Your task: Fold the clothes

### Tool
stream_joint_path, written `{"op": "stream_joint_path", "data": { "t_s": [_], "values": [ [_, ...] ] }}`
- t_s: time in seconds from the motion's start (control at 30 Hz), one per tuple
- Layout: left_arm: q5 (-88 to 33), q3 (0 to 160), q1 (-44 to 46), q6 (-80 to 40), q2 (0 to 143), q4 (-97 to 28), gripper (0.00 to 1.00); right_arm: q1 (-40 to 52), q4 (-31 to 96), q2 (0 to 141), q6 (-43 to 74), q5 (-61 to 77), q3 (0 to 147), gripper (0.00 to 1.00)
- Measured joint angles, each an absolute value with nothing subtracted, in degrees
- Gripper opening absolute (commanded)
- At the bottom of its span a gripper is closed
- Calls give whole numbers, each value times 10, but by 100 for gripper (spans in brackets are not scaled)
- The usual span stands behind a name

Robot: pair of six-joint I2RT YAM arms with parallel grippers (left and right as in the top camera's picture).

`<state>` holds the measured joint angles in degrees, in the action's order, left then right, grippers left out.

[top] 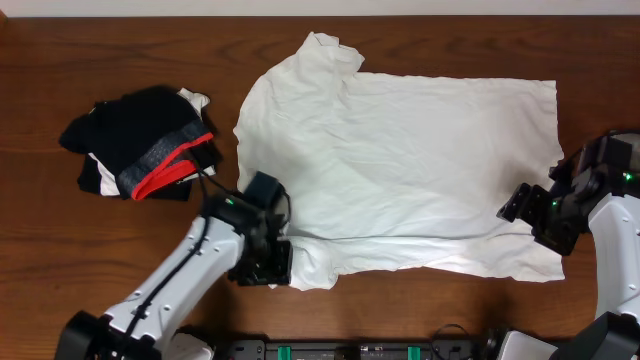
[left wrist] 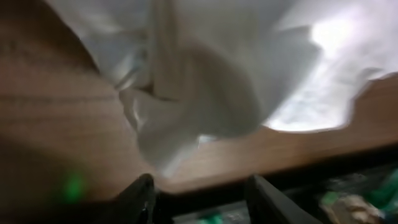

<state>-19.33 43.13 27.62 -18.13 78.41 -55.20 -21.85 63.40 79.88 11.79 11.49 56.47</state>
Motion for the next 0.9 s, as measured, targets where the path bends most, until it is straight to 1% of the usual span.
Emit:
{"op": "stream_joint_path", "data": {
  "t_s": [0.07, 0.2, 0.23, 0.3, 0.33, 0.4, 0.43, 0.5, 0.6, 0.67, 0.7, 0.77, 0.8, 0.83, 0.87, 0.9],
  "values": [
    [-167, 421, 286, -182, 785, -534, 57, -218, 633, 799, 118, 115, 565, 81],
    [-125, 417, 287, -184, 785, -521, 57, -218, 631, 799, 118, 115, 565, 81],
    [-119, 417, 287, -184, 785, -521, 53, -218, 631, 799, 118, 115, 565, 81],
    [-111, 417, 287, -189, 785, -521, 41, -218, 628, 799, 118, 115, 565, 81],
    [-108, 417, 287, -189, 785, -520, 40, -218, 627, 799, 118, 116, 565, 81],
    [-103, 417, 287, -190, 785, -519, 41, -218, 623, 799, 118, 119, 565, 81],
    [-105, 417, 287, -190, 785, -516, 46, -218, 620, 799, 118, 121, 565, 81],
    [-113, 417, 287, -191, 785, -494, 49, -218, 616, 799, 118, 127, 565, 81],
    [-122, 417, 287, -194, 785, -466, 50, -218, 614, 799, 117, 134, 565, 81],
    [-126, 417, 287, -195, 785, -458, 49, -218, 613, 799, 117, 136, 565, 81],
    [-128, 417, 287, -196, 785, -458, 46, -218, 613, 799, 117, 137, 565, 80],
    [-132, 417, 287, -198, 786, -458, 34, -218, 612, 799, 117, 137, 565, 80],
    [-133, 417, 287, -201, 788, -459, 24, -218, 613, 799, 117, 137, 565, 81],
    [-135, 417, 287, -203, 790, -461, 19, -218, 613, 799, 117, 138, 565, 81],
    [-139, 417, 287, -202, 794, -463, 9, -218, 613, 799, 117, 138, 565, 80],
    [-150, 417, 287, -201, 798, -466, 6, -218, 613, 799, 117, 138, 565, 80]
  ]
}}
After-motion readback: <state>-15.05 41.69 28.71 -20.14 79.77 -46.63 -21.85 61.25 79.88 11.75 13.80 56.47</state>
